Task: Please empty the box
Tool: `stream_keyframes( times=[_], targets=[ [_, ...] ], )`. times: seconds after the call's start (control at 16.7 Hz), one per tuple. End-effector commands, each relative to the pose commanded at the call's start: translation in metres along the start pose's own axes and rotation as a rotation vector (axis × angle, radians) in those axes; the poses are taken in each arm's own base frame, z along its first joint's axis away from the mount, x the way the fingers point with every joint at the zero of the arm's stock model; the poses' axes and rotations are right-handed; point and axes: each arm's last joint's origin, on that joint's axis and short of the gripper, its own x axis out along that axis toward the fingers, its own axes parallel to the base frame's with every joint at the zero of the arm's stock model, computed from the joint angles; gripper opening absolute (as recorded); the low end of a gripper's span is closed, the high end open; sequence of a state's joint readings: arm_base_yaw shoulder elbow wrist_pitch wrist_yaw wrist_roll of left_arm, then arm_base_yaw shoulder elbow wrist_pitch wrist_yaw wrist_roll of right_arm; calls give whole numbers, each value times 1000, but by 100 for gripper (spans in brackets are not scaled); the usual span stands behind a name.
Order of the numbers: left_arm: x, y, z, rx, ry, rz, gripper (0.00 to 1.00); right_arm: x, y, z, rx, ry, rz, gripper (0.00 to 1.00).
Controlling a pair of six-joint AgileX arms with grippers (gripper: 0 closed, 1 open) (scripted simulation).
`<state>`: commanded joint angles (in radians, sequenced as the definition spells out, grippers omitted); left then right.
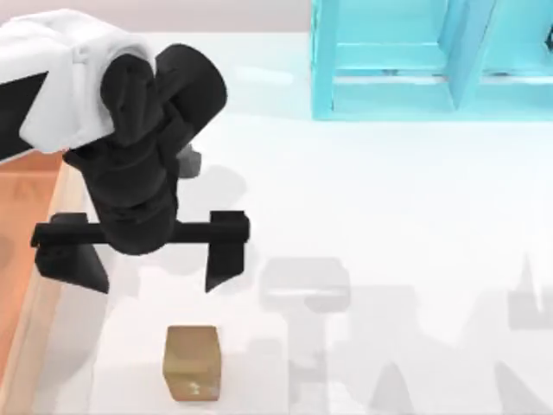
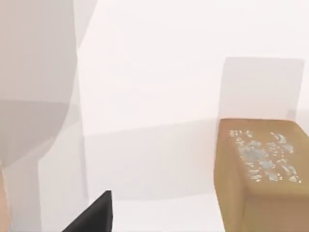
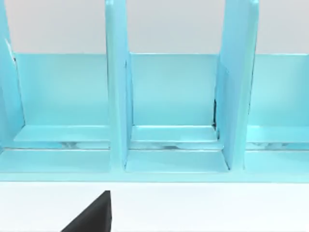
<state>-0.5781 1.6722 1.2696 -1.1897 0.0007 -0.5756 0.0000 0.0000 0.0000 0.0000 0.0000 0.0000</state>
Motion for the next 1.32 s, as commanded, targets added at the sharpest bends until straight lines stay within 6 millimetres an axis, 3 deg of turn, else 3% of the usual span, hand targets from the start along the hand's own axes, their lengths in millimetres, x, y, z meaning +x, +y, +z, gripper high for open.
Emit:
stream_keyframes(
  times=[0.24, 0.48, 0.66, 0.84, 0.96, 1.32],
  targets=[
    [-10, 50, 50, 5, 7, 0, 100, 0, 0, 0, 0, 0, 0, 100],
    [-21, 124, 90, 25, 2, -5, 100, 0, 0, 0, 0, 0, 0, 100],
    [-29, 181, 104, 39, -10, -7, 100, 0, 0, 0, 0, 0, 0, 100],
    [-34, 222, 107, 48, -19, -6, 100, 0, 0, 0, 0, 0, 0, 100],
    [-35, 234, 107, 50, -21, -5, 100, 0, 0, 0, 0, 0, 0, 100],
    [-35, 234, 107, 53, -24, -4, 100, 0, 0, 0, 0, 0, 0, 100]
  ],
)
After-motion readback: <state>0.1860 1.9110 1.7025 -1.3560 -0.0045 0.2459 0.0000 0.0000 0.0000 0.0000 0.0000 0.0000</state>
